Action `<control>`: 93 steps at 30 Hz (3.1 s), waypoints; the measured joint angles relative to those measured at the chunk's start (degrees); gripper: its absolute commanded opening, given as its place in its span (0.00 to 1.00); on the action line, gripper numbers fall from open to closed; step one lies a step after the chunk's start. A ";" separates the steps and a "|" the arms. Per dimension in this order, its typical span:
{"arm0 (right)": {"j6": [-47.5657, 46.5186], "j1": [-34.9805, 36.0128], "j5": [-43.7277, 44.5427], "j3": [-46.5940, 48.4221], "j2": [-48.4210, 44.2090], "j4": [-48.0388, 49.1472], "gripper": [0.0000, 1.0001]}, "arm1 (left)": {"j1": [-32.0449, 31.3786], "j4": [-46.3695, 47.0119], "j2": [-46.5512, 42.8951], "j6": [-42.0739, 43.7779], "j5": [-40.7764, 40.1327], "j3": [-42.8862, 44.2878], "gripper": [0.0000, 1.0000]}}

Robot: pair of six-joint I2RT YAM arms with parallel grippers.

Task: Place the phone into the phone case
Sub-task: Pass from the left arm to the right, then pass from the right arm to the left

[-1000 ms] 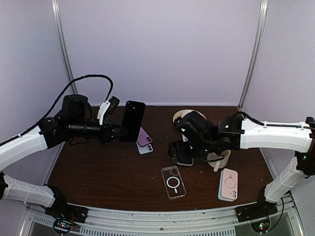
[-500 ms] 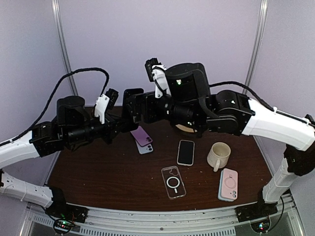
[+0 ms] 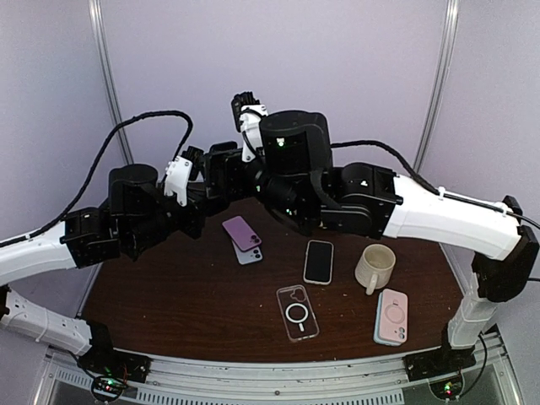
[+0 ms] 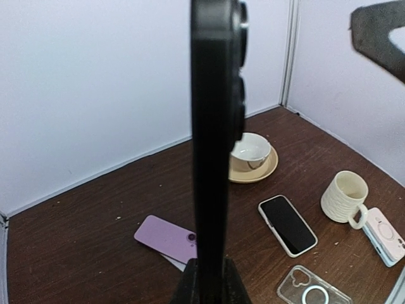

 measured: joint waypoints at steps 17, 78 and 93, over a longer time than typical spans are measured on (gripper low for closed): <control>-15.76 -5.95 -34.73 -18.36 -24.02 -5.79 0.88 | -0.13 3.13 -4.90 3.15 38.64 2.62 0.00; 14.58 -2.86 -8.35 -13.22 -13.05 -15.02 0.00 | -0.63 4.44 13.07 13.75 27.39 8.46 0.89; 14.60 -2.86 -6.95 -13.18 -13.00 -13.97 0.00 | -0.96 8.83 12.07 12.09 28.65 6.40 0.81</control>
